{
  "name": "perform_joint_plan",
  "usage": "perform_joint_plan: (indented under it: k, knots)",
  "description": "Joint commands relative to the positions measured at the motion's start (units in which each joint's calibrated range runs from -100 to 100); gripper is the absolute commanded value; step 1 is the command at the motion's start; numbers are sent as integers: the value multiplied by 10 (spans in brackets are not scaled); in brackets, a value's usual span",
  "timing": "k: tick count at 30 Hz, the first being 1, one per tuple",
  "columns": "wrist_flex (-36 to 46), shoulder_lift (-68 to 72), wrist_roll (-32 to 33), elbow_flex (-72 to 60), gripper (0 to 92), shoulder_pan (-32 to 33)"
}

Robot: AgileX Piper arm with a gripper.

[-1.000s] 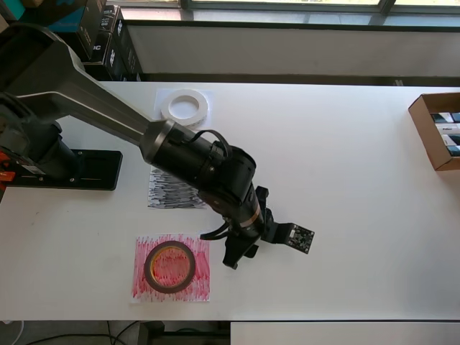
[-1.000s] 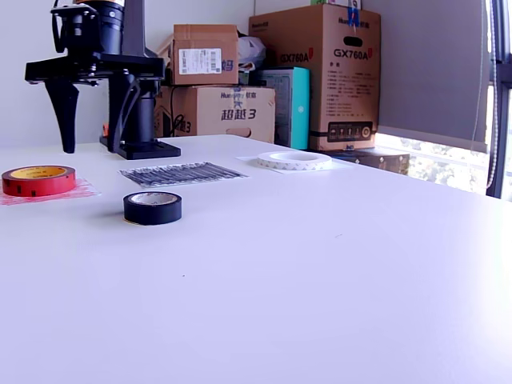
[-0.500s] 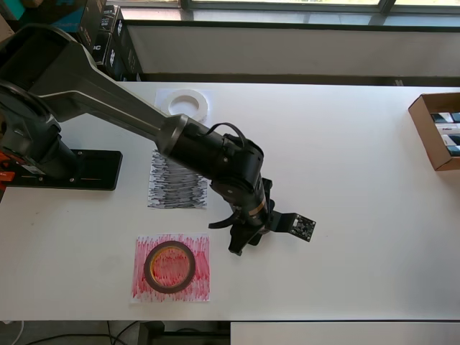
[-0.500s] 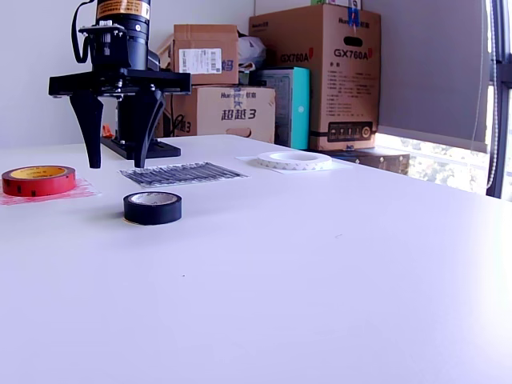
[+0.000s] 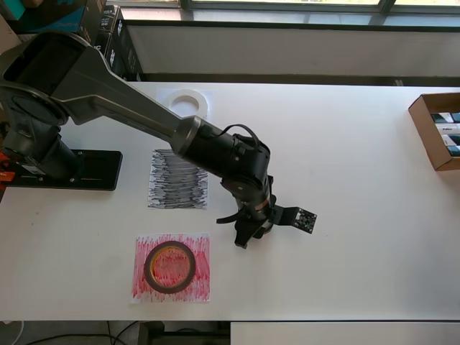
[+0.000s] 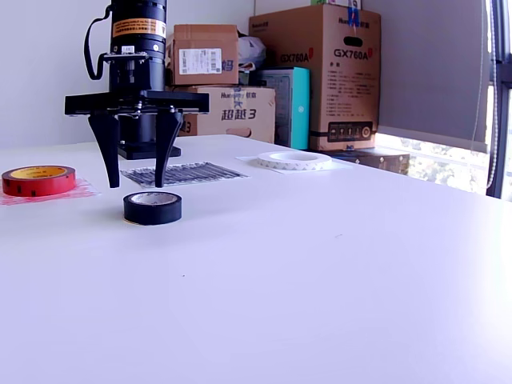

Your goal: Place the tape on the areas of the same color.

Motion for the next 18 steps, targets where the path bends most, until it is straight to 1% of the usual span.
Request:
perform_joint_plan:
  k: [1, 18]
  knots:
    - [6, -4, -3, 2, 547, 1]
    - [4, -3, -3, 7, 547, -5]
